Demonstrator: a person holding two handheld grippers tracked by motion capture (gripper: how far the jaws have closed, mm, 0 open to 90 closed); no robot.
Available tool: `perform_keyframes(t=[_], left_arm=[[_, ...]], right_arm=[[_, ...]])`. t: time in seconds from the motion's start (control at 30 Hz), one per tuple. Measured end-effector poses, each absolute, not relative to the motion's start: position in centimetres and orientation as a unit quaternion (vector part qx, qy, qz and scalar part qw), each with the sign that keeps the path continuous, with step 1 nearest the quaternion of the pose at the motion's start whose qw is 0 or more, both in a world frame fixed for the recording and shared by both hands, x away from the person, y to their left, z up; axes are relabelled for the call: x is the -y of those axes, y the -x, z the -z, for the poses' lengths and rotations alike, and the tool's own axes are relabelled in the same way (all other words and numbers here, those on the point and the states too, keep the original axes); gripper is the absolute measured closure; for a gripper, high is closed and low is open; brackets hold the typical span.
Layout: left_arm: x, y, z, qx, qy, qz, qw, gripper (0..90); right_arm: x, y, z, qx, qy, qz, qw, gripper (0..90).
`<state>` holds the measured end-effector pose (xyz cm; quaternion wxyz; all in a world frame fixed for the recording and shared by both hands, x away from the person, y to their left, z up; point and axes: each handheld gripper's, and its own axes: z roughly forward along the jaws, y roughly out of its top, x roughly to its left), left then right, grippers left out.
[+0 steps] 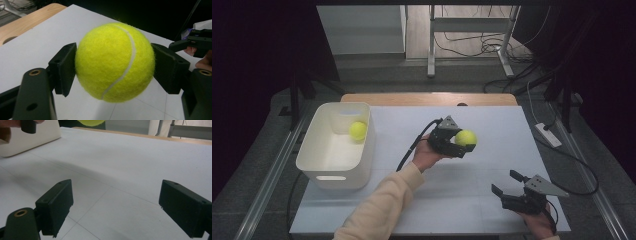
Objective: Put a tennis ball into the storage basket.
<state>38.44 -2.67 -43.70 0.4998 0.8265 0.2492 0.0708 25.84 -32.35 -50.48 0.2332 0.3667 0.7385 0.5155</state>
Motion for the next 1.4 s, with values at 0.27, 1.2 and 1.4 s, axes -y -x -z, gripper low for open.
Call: perform_keyframes(t=[0.27,1.2,1.4], left_arm=[[2.0,-38.1,43.2,-0.249,-0.823,-0.075,0.506,27.1],[-0.5,-37.3,42.0,-0.261,-0.81,-0.092,0.517,27.1],[-0.9,-37.0,41.8,-0.262,-0.808,-0.094,0.519,27.1]], right_arm=[[32.3,-25.8,50.5,-0.739,-0.366,-0.514,0.235,12.2],[32.3,-25.8,50.5,-0.738,-0.367,-0.514,0.237,12.2],[32.3,-25.8,50.4,-0.739,-0.367,-0.514,0.237,12.2]])
